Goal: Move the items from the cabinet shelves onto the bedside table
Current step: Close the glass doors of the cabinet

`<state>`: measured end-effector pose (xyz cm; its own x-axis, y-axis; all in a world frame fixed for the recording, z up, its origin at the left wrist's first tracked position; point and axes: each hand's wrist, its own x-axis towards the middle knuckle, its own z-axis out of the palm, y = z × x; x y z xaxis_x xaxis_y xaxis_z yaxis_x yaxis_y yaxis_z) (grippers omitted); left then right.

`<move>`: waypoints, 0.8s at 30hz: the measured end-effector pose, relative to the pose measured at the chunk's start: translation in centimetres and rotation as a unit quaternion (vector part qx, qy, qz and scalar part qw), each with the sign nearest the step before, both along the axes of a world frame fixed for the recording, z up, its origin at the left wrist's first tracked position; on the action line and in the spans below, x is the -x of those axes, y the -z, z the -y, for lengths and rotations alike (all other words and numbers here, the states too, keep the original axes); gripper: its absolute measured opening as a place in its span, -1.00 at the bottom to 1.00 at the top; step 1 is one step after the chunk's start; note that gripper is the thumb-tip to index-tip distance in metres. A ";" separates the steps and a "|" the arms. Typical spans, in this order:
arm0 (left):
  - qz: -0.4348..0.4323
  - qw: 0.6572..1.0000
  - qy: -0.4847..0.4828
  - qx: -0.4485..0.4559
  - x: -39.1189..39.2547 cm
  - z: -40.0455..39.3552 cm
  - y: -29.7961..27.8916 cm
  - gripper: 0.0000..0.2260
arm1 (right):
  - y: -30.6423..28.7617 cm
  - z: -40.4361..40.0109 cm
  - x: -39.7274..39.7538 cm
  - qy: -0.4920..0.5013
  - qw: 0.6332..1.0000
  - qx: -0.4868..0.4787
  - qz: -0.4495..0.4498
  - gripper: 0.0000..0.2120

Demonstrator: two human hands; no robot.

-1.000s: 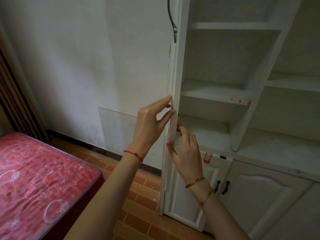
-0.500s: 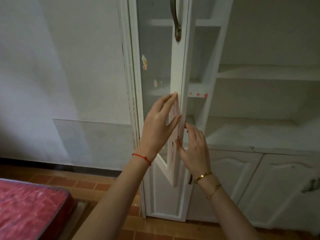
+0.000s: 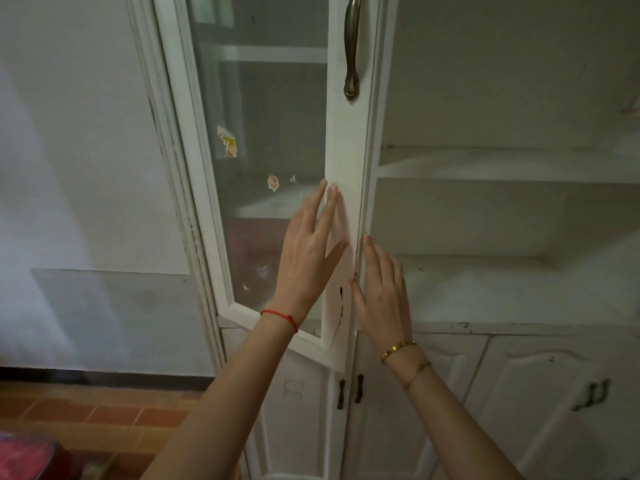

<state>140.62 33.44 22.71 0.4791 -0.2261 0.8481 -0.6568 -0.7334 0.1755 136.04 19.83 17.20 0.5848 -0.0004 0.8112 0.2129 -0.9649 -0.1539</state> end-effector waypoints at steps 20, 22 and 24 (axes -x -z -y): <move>-0.002 0.997 -0.079 0.023 -11.7 8.0 0.4 -0.28 | -0.6 9.6 -15.0 -0.037 0.994 0.101 -0.019 -0.30; -0.003 0.996 -0.083 0.022 -12.2 8.1 0.5 -0.28 | -0.6 9.8 -15.6 -0.040 0.994 0.099 -0.015 -0.30; -0.005 0.996 -0.087 0.017 -12.6 8.1 0.5 -0.29 | -0.7 9.9 -16.0 -0.038 0.995 0.094 -0.007 -0.30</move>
<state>153.27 25.32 22.21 0.5172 -0.1099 0.8488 -0.5176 -0.8300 0.2079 152.03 9.93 17.92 0.5885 0.1961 0.7843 0.2863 -0.9578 0.0247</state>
